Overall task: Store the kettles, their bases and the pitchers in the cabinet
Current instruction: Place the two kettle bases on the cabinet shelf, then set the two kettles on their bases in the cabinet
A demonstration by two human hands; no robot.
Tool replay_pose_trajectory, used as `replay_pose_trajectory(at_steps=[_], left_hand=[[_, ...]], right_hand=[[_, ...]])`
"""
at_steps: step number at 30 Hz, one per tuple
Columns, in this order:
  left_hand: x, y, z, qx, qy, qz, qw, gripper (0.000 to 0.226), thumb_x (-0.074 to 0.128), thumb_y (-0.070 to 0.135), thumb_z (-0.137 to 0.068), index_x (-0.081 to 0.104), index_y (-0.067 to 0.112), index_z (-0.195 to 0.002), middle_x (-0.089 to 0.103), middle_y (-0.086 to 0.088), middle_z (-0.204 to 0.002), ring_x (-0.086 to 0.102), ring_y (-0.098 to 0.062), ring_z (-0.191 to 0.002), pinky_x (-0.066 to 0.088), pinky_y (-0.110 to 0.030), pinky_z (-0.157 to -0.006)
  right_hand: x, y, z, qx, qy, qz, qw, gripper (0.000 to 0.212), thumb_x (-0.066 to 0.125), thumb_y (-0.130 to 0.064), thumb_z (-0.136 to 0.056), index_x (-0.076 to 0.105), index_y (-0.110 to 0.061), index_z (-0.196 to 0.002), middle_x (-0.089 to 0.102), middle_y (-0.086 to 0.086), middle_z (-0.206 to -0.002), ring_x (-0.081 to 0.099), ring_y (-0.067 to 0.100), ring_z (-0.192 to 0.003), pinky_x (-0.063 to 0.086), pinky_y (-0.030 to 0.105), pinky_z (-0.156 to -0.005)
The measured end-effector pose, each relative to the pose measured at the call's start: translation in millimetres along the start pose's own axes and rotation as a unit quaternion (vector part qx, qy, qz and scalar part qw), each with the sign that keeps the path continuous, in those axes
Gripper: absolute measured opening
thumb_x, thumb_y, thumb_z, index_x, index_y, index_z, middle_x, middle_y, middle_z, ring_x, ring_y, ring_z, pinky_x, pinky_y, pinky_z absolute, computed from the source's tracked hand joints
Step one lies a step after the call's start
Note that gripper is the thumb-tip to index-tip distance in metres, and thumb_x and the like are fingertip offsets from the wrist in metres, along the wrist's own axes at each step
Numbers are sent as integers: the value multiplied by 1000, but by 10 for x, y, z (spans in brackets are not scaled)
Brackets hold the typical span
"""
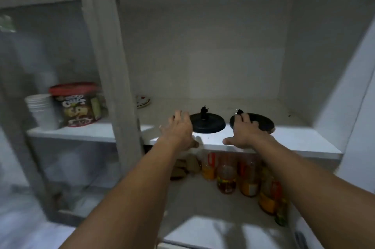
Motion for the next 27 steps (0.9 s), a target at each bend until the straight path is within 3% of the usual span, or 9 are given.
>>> replay_pose_trajectory(at_steps=[5,11,15,19,23,27], left_hand=[[-278,-948,1487,-85,29,-11,996,92,73,41,-81,19,11,-149,17,-5,-153,18,-34,-142,20,-69,-110],[-732,-2401,3539,-256,53,-80,962,78,65,41,-87,25,12,-147,22,-7,-155,22,-33,-143,22,-67,-109],[-923,-3160,4957,-408,53,-104,905,67,64,41,-88,33,9,-138,32,-9,-146,30,-35,-134,28,-64,-105],[-910,-3619,6096,-515,63,-78,851,73,64,38,-87,28,10,-144,28,-11,-148,27,-39,-137,26,-65,-108],[-742,-3922,6867,-609,106,-40,785,64,66,38,-84,37,10,-134,40,-14,-138,41,-37,-129,41,-54,-101],[-444,-4225,7200,-670,158,54,723,61,66,38,-86,41,6,-132,46,-14,-134,46,-36,-125,44,-49,-98]], right_hand=[[492,-1144,1047,-118,-11,-15,993,94,65,-49,-86,11,-13,-154,-3,5,-165,15,41,-147,31,59,-111],[1180,-2932,2430,-295,-115,-26,948,98,67,-49,-86,10,-13,-156,-8,8,-165,18,43,-147,30,54,-115],[1627,-3967,3615,-421,-154,-2,894,96,63,-53,-86,10,-15,-156,-6,8,-166,20,40,-148,31,54,-114],[2086,-4616,4585,-512,-191,33,837,93,58,-54,-89,6,-17,-156,-9,6,-166,20,39,-148,31,56,-113],[2445,-5016,5158,-552,-221,52,803,82,59,-52,-88,21,-15,-150,23,9,-157,37,38,-137,39,56,-104],[2853,-5282,5296,-520,-274,15,809,78,58,-54,-86,27,-18,-148,44,12,-143,50,38,-125,45,51,-99]])
Point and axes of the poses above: each hand's wrist, its own z-axis away from the middle knuckle, its own x-axis out of the palm, y = z × x, the point moved 6 cm from there along -z, towards the middle knuckle
